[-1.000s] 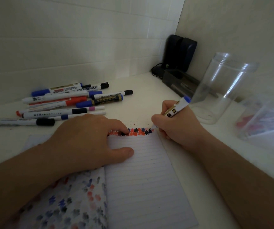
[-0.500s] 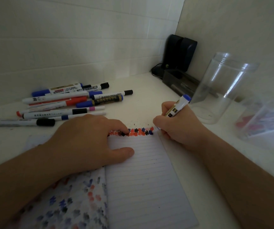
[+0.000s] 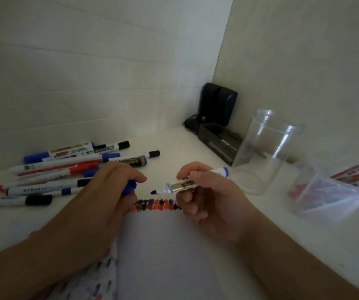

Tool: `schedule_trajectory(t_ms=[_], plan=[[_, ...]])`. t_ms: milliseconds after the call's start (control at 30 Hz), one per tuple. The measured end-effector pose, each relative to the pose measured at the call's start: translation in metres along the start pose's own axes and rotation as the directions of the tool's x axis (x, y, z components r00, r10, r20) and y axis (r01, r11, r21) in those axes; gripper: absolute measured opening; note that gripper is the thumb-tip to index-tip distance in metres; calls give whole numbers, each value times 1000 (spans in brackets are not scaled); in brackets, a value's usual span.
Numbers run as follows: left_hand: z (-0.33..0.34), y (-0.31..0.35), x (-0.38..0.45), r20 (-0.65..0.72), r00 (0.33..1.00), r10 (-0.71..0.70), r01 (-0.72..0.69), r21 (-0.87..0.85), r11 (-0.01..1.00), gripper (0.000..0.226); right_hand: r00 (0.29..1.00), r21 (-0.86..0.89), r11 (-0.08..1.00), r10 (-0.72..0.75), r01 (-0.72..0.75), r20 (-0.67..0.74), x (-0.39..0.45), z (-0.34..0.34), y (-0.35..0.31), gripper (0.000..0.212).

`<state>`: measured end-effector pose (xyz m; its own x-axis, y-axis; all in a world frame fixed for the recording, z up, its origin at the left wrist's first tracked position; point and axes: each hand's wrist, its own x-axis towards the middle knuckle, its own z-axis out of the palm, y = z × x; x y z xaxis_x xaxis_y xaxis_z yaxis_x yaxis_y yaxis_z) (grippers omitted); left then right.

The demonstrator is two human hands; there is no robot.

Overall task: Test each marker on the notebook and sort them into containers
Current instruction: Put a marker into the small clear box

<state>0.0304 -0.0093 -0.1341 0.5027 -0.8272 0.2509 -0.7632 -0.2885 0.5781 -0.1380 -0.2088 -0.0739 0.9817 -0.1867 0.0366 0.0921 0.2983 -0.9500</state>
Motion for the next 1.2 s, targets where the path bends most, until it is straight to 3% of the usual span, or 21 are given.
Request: schedule_trajectory(t_ms=[67, 133, 333, 567, 733, 900, 1000, 1200], plan=[[-18, 55, -18, -192, 981, 12, -18, -32, 999, 41, 1000, 9, 1000, 27, -27, -16, 0, 0, -1, 21], [-17, 55, -25, -118, 992, 41, -47, -55, 997, 50, 999, 2, 999, 35, -35, -37, 0, -1, -2, 24], [-19, 52, -9, -111, 993, 32, -43, -105, 994, 34, 997, 10, 998, 55, -55, -57, 4, -2, 1, 19], [-23, 58, -10, -65, 995, 79, -82, -42, 996, 32, 996, 34, 998, 58, -56, -71, 4, 0, 3, 9], [-24, 58, -10, -83, 991, 101, -103, -32, 994, 31, 998, -211, 977, -33, 19, -62, 2, 5, 4, 7], [-25, 57, -8, -121, 992, 38, -51, -107, 993, 22, 977, -509, 848, -205, 148, -57, -1, 2, -1, 12], [-26, 56, -8, -133, 990, 55, -67, -88, 994, 30, 966, -556, 812, -252, 178, -58, -2, 3, -1, 14], [-24, 55, -9, -122, 992, 18, -25, -49, 998, 36, 981, -534, 837, -181, 116, -71, 0, 5, 1, 13]])
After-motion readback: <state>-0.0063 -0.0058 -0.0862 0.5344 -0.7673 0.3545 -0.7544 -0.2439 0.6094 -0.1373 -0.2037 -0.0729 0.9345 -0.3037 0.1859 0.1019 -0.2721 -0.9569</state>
